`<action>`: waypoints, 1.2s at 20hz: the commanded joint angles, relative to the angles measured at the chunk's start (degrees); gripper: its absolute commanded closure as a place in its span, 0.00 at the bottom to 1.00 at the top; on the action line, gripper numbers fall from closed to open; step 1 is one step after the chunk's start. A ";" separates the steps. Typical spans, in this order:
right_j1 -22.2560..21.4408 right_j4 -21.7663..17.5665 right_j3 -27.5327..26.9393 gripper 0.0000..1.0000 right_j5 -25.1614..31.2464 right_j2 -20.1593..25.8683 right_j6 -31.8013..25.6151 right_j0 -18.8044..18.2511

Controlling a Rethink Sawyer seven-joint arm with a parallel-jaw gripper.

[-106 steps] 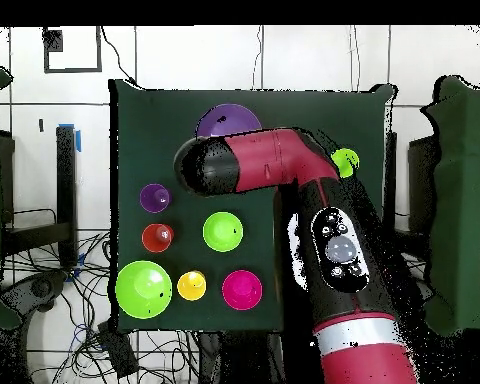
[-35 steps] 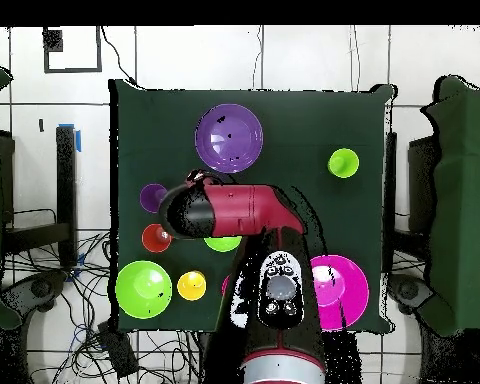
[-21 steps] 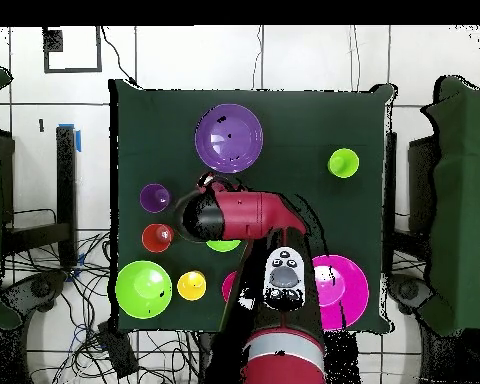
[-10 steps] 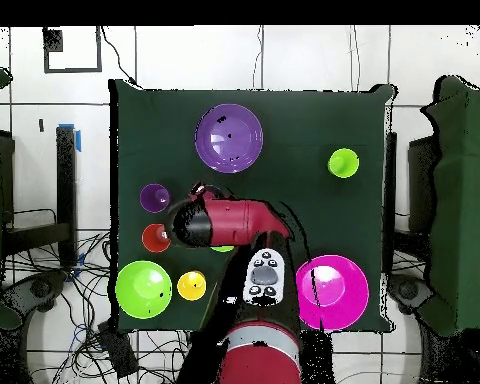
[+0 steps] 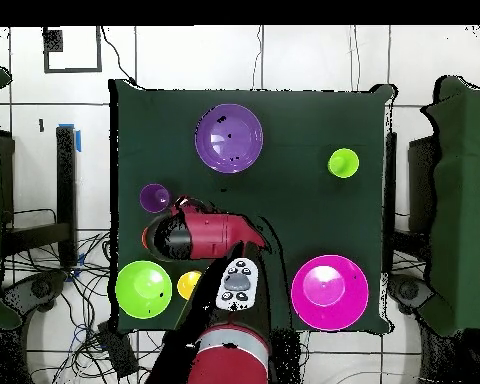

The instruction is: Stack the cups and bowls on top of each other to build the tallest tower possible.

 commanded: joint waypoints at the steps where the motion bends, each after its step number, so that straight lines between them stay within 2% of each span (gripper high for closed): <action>1: 1.35 3.82 4.67 0.00 -3.32 1.82 12.75 1.60; 7: 2.23 5.07 5.29 0.00 -4.26 1.16 12.20 2.86; 9: 2.82 4.93 5.51 0.00 -3.80 -0.68 11.91 4.40; 15: 6.21 5.82 7.14 0.00 -8.05 -0.04 12.73 3.72; 24: 7.91 7.21 8.27 0.00 -10.32 -0.15 12.72 4.23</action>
